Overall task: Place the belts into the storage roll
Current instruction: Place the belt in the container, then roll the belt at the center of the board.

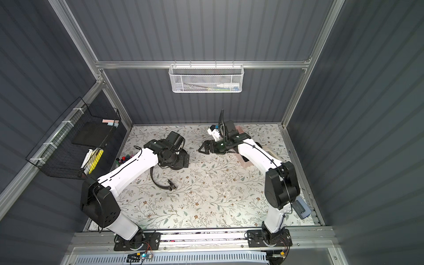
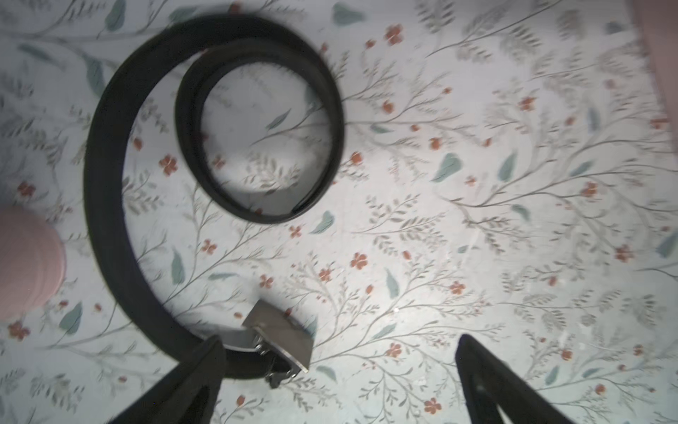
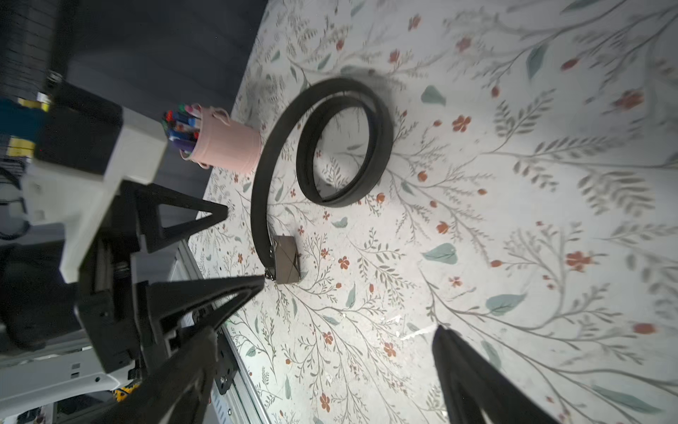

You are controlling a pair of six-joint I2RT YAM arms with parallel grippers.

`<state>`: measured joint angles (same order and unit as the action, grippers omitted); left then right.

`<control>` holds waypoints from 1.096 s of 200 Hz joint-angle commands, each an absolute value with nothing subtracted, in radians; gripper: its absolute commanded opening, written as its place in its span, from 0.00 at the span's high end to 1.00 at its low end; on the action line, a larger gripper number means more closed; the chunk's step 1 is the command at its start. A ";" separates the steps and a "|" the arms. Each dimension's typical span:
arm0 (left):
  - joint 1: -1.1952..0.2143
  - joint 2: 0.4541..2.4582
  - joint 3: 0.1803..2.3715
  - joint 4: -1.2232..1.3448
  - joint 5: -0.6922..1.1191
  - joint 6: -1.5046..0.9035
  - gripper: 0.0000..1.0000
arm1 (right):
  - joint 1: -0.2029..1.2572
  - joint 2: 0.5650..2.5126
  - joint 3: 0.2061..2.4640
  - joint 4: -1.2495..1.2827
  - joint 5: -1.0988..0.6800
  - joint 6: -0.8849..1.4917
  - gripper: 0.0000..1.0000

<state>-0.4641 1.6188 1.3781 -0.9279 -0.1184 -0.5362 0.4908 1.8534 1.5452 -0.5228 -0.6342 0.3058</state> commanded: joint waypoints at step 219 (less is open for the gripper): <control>-0.205 1.988 1.486 -0.849 0.099 -0.534 0.05 | 0.516 1.773 1.521 -0.691 -0.617 0.330 0.11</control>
